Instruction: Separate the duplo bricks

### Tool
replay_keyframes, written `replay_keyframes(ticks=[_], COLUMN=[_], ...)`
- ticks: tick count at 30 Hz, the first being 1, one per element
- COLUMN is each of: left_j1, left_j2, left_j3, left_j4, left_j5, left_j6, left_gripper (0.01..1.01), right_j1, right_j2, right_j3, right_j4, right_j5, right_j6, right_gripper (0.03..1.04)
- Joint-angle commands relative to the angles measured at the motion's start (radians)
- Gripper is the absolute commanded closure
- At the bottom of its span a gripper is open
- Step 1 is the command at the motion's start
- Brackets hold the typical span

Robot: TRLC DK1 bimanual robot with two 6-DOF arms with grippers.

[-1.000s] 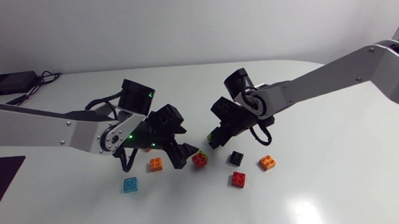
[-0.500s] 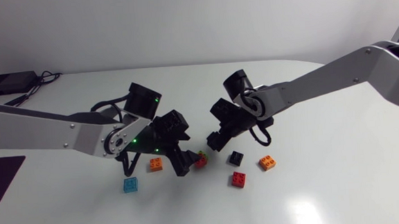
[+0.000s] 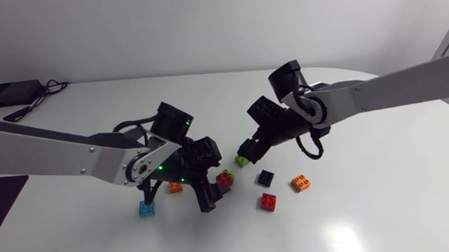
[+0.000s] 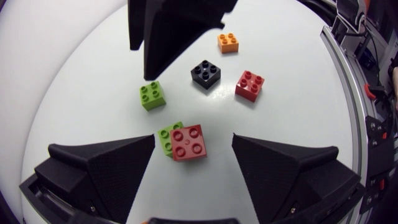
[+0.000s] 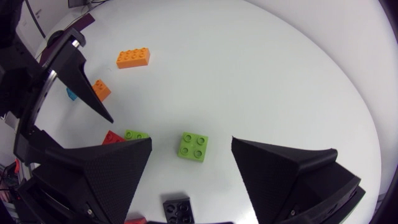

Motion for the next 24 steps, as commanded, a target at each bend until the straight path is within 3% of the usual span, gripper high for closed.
replay_keyframes(ticks=[1, 14, 24], left_j1=[-0.012, -0.018, -0.024], left_j2=[0.047, 0.078, 0.118], left_j3=[-0.019, -0.014, 0.009], left_j4=[0.007, 0.059, 0.060], left_j5=[-0.016, -0.052, -0.053], left_j6=[0.038, 0.041, 0.028], left_gripper=[0.172, 0.210, 0.487], right_j1=[-0.003, -0.004, -0.003], right_j2=[-0.043, -0.115, -0.146], right_j3=[-0.048, -0.112, -0.140], right_j4=[-0.008, -0.008, -0.005], right_j5=[-0.013, -0.036, -0.042], right_j6=[-0.011, -0.005, 0.004], right_gripper=[0.14, 0.14, 0.14])
